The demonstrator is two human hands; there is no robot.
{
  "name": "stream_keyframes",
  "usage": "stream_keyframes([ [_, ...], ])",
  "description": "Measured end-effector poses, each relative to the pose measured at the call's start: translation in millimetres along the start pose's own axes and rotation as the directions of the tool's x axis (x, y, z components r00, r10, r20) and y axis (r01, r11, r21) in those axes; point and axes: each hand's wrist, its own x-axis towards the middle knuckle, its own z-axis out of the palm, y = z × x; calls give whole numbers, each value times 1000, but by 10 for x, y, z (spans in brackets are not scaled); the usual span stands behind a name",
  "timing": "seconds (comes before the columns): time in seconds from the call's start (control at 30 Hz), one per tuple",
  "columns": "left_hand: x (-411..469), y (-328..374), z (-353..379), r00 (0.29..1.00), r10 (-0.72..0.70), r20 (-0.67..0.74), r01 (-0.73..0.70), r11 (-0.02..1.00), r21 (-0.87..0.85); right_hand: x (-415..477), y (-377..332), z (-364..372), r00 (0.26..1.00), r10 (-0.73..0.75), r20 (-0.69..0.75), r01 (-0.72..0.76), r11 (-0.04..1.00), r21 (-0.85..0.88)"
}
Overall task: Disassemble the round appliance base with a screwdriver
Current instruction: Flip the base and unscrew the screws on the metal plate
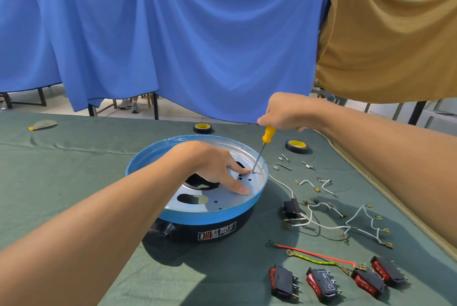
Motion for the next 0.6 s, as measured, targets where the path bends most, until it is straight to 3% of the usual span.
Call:
stream_keyframes([
  [0.23, 3, -1, 8, 1000, -2, 6, 2, 1000, -7, -42, -78, -113, 983, -44, 180, 21, 992, 127],
  [0.4, -7, -11, 15, 1000, 1, -2, -1, 1000, -11, -41, -101, -46, 999, -39, 27, 41, 997, -69],
  [0.6, -10, -4, 20, 1000, 4, -2, -4, 1000, -9, -50, -104, -64, 992, -54, 111, 42, 994, 104],
])
